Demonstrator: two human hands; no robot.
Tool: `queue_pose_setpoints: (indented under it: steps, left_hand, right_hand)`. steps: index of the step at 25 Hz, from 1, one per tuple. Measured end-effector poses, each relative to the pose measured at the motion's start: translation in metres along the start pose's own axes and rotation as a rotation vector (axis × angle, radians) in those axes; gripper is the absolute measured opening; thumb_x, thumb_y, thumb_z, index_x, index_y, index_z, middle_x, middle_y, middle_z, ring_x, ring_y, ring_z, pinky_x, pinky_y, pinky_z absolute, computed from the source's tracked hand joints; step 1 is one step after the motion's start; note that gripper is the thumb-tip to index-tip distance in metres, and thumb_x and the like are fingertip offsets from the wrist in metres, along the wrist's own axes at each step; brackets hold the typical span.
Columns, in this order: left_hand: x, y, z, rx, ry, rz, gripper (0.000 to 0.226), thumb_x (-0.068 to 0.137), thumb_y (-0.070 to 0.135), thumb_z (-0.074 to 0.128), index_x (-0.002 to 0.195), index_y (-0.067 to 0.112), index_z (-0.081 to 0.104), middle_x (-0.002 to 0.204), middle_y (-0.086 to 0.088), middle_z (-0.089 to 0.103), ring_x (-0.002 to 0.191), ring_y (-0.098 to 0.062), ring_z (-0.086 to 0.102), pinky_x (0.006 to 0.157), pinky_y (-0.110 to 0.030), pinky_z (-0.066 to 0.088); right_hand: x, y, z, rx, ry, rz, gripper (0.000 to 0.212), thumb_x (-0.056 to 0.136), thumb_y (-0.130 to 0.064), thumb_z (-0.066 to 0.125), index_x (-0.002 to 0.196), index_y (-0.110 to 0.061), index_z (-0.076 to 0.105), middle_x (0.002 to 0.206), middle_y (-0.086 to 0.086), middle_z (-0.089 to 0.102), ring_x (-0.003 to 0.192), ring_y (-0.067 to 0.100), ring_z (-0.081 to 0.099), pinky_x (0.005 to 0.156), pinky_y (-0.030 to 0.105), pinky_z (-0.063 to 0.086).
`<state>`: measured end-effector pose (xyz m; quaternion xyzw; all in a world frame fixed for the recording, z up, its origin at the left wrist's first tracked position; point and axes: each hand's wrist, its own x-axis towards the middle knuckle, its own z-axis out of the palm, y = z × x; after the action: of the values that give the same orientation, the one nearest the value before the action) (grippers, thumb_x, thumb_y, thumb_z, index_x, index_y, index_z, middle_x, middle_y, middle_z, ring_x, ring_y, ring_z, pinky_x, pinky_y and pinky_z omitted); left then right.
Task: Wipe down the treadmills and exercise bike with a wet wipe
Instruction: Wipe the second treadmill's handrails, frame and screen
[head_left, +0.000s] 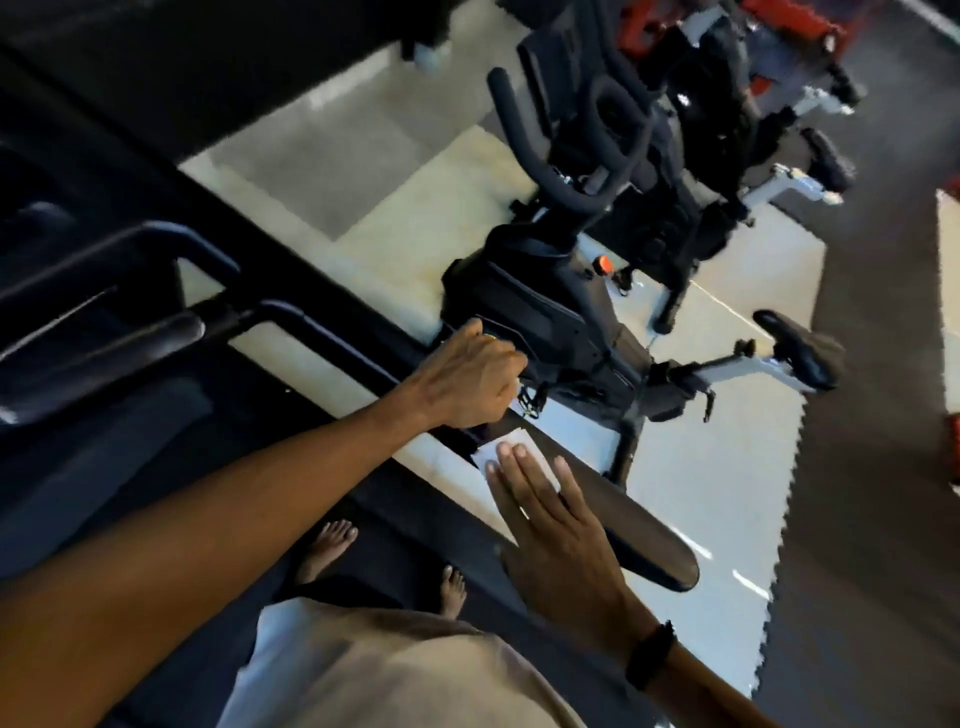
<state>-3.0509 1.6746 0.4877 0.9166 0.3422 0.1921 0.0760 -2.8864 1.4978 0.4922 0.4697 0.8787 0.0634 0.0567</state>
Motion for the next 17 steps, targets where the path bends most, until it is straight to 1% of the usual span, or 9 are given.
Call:
queue_pose_setpoints:
  steps: [2,4,6,8,10,11,13,15,17]
  left_hand:
    - [-0.012,0.013,-0.001,0.057,0.093,-0.138,0.021,0.087,0.021,0.046,0.068,0.015,0.055,0.064,-0.007,0.061,0.059,-0.03,0.059,0.066,-0.037,0.045]
    - [-0.028,0.021,0.001,0.037,0.221,-0.347,0.022,0.09,0.02,0.05,0.071,0.012,0.059,0.068,-0.008,0.064,0.062,-0.032,0.062,0.067,-0.037,0.049]
    - [-0.053,0.037,0.007,0.002,0.309,-0.464,0.026,0.095,0.021,0.047,0.082,0.009,0.066,0.082,-0.008,0.07,0.078,-0.031,0.068,0.086,-0.041,0.049]
    - [-0.074,0.062,0.016,0.059,0.364,-0.487,0.032,0.097,0.021,0.043,0.101,0.009,0.072,0.108,-0.008,0.073,0.109,-0.026,0.066,0.112,-0.04,0.034]
    - [-0.092,0.089,0.021,0.105,0.314,-0.546,0.039,0.098,0.02,0.043,0.127,0.01,0.066,0.139,-0.007,0.06,0.138,-0.023,0.046,0.122,-0.042,0.019]
    - [-0.099,0.1,0.023,0.11,0.278,-0.586,0.044,0.097,0.019,0.046,0.14,0.011,0.056,0.152,-0.007,0.048,0.147,-0.023,0.033,0.124,-0.044,0.015]
    - [-0.113,0.124,0.026,0.088,0.203,-0.658,0.063,0.094,0.016,0.054,0.155,0.014,0.035,0.165,-0.006,0.023,0.154,-0.023,0.012,0.124,-0.047,0.009]
    - [-0.116,0.144,0.029,0.036,0.197,-0.726,0.073,0.094,0.015,0.056,0.158,0.015,0.023,0.168,-0.006,0.01,0.155,-0.025,0.007,0.124,-0.049,0.008]
    - [-0.121,0.165,0.034,-0.048,0.214,-0.842,0.068,0.095,0.015,0.056,0.156,0.013,0.027,0.167,-0.01,0.014,0.154,-0.028,0.015,0.124,-0.051,0.014]
  right_hand:
    - [-0.014,0.018,0.0,-0.146,-0.054,-0.134,0.089,0.088,-0.046,0.063,0.157,-0.004,0.026,0.167,0.015,0.016,0.154,0.031,0.013,0.124,0.051,0.005]
    - [-0.021,0.034,0.001,-0.223,-0.093,-0.218,0.094,0.089,-0.049,0.062,0.158,-0.001,0.019,0.167,0.016,0.009,0.155,0.031,0.006,0.125,0.051,-0.004]
    - [-0.023,0.041,-0.003,-0.332,-0.109,-0.264,0.097,0.091,-0.055,0.057,0.158,0.0,0.014,0.167,0.018,0.003,0.155,0.033,-0.003,0.123,0.051,-0.013]
    - [-0.028,0.044,-0.011,-0.391,-0.064,-0.278,0.098,0.091,-0.057,0.055,0.158,0.001,0.015,0.167,0.02,0.006,0.155,0.034,-0.001,0.122,0.05,-0.017]
    - [-0.028,0.046,-0.016,-0.352,-0.072,-0.325,0.097,0.09,-0.054,0.06,0.156,0.003,0.019,0.166,0.02,0.01,0.154,0.033,0.006,0.123,0.049,-0.014]
    - [-0.026,0.047,-0.018,-0.331,-0.08,-0.352,0.096,0.09,-0.052,0.06,0.156,0.004,0.018,0.166,0.02,0.01,0.155,0.032,0.006,0.123,0.049,-0.013]
    - [-0.026,0.05,-0.017,-0.378,-0.045,-0.396,0.094,0.095,-0.051,0.052,0.156,0.006,0.009,0.166,0.023,0.001,0.155,0.031,-0.004,0.123,0.05,-0.015]
    - [-0.028,0.051,-0.019,-0.463,-0.043,-0.428,0.09,0.101,-0.051,0.037,0.154,0.009,-0.003,0.163,0.027,-0.014,0.153,0.033,-0.017,0.119,0.053,-0.022]
    - [-0.029,0.051,-0.025,-0.537,-0.072,-0.478,0.086,0.103,-0.05,0.025,0.152,0.011,-0.011,0.16,0.029,-0.023,0.151,0.035,-0.024,0.115,0.055,-0.028]
